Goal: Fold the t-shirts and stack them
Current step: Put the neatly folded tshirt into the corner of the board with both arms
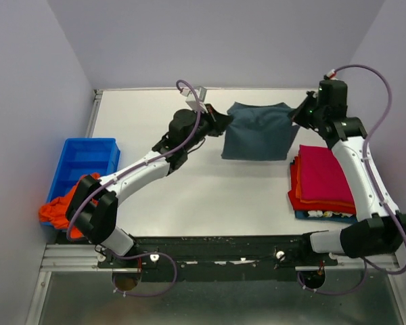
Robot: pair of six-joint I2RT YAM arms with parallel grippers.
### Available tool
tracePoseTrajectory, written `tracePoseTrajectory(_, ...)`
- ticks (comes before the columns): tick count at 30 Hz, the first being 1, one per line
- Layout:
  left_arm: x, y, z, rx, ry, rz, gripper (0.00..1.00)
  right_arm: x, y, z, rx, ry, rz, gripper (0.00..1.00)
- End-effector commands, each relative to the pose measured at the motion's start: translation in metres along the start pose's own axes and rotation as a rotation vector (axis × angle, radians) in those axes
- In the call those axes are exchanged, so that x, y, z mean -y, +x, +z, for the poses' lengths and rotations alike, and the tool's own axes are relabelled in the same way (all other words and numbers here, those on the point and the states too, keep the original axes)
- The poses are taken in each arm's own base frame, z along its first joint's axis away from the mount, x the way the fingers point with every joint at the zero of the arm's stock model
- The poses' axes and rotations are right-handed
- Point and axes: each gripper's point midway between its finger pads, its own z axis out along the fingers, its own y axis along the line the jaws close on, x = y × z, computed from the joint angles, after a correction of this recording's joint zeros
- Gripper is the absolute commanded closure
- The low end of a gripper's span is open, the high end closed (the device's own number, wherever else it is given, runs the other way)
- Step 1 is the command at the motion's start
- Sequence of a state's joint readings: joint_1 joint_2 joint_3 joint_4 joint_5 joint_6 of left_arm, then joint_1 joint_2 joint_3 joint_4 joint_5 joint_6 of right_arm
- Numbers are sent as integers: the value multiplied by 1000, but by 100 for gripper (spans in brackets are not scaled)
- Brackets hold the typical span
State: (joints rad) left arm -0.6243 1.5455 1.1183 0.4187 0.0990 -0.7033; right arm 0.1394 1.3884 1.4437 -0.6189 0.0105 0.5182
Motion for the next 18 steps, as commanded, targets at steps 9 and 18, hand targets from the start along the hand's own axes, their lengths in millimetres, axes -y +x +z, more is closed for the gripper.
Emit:
tracePoseTrajectory(9,149,62,-5,44,145,-30,100,154,-70,-162,368,620,129,99)
tracePoseTrajectory(18,215,138,1,-35,262,-37,100,218,-72,-244,524,954,209,99)
